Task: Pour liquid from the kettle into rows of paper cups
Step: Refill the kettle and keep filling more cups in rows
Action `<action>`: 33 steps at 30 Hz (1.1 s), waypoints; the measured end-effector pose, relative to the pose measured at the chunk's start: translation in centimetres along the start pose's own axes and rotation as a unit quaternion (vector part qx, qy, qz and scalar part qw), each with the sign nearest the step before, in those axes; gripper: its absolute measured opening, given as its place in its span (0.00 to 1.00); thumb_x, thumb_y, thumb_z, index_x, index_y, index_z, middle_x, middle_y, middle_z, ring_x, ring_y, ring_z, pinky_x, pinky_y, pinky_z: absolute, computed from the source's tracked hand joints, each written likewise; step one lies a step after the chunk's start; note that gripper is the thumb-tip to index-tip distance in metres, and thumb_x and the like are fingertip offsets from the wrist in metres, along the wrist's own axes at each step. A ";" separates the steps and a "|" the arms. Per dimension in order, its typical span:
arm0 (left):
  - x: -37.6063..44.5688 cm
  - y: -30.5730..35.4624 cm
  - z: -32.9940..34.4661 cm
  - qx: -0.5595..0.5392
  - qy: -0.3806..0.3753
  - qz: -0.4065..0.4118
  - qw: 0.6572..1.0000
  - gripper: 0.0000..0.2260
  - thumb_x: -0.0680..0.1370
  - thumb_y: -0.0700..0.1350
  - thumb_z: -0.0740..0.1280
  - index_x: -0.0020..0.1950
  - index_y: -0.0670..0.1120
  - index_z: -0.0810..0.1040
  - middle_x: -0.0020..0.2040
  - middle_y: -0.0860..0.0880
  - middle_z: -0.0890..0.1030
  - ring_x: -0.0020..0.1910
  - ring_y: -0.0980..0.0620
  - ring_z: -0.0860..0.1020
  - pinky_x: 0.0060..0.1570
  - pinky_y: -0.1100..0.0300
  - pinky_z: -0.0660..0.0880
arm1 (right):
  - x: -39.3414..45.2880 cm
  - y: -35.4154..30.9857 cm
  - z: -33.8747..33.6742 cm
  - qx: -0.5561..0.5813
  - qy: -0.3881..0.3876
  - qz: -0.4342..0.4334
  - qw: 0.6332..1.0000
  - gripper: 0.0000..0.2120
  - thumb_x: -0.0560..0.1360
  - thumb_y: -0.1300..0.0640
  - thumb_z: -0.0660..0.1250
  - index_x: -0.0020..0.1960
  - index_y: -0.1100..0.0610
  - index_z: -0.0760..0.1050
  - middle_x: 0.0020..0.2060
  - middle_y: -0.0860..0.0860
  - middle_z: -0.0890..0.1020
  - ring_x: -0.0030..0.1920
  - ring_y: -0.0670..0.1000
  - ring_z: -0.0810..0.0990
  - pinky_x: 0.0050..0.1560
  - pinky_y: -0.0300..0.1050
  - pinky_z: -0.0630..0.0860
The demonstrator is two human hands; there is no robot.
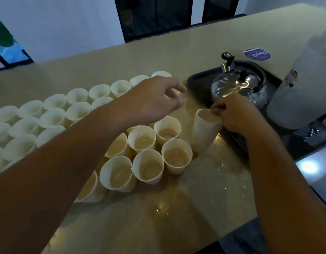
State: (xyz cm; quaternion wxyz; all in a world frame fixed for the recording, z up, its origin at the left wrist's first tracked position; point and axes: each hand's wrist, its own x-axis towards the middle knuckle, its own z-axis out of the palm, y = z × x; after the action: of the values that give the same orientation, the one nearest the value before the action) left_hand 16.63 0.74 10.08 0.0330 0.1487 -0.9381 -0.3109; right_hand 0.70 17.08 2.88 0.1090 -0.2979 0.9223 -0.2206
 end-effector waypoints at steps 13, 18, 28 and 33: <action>0.3 0.5 1.7 -0.106 0.014 0.031 0.994 0.42 0.72 0.65 0.72 0.78 0.65 0.51 0.75 0.57 0.68 0.67 0.58 0.69 0.63 0.56 0.71 | -0.2 -4.2 -4.9 0.154 0.030 -0.044 0.987 0.11 0.79 0.59 0.69 0.43 0.44 0.82 0.36 0.48 0.85 0.39 0.52 0.84 0.45 0.49 0.82; -0.1 -0.1 2.8 -0.095 0.056 0.027 0.994 0.42 0.70 0.60 0.76 0.76 0.66 0.53 0.65 0.59 0.70 0.56 0.55 0.74 0.57 0.50 0.78 | -0.6 -6.1 -3.8 0.275 -0.026 -0.050 0.960 0.11 0.80 0.60 0.67 0.43 0.47 0.82 0.33 0.47 0.84 0.37 0.49 0.84 0.35 0.39 0.82; -1.4 -2.6 1.7 -0.170 0.136 -0.077 0.973 0.32 0.70 0.62 0.74 0.70 0.58 0.66 0.55 0.60 0.75 0.50 0.59 0.76 0.44 0.62 0.75 | -1.5 -7.4 -2.9 0.275 -0.019 -0.231 0.933 0.05 0.76 0.53 0.67 0.50 0.45 0.80 0.42 0.35 0.83 0.46 0.37 0.81 0.46 0.29 0.74; -1.9 -2.9 1.6 -0.197 0.127 -0.085 0.968 0.32 0.69 0.60 0.75 0.69 0.60 0.64 0.54 0.60 0.75 0.48 0.59 0.77 0.40 0.65 0.74 | -1.5 -7.9 -2.5 0.248 0.014 -0.254 0.935 0.12 0.78 0.62 0.68 0.46 0.44 0.78 0.41 0.40 0.81 0.42 0.35 0.78 0.44 0.27 0.72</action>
State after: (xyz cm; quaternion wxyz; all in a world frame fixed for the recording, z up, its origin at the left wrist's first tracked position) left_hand 18.95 0.01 7.12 0.1539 0.2565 -0.8305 -0.4699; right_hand 5.02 13.08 8.92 0.1071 -0.4824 0.7332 -0.4672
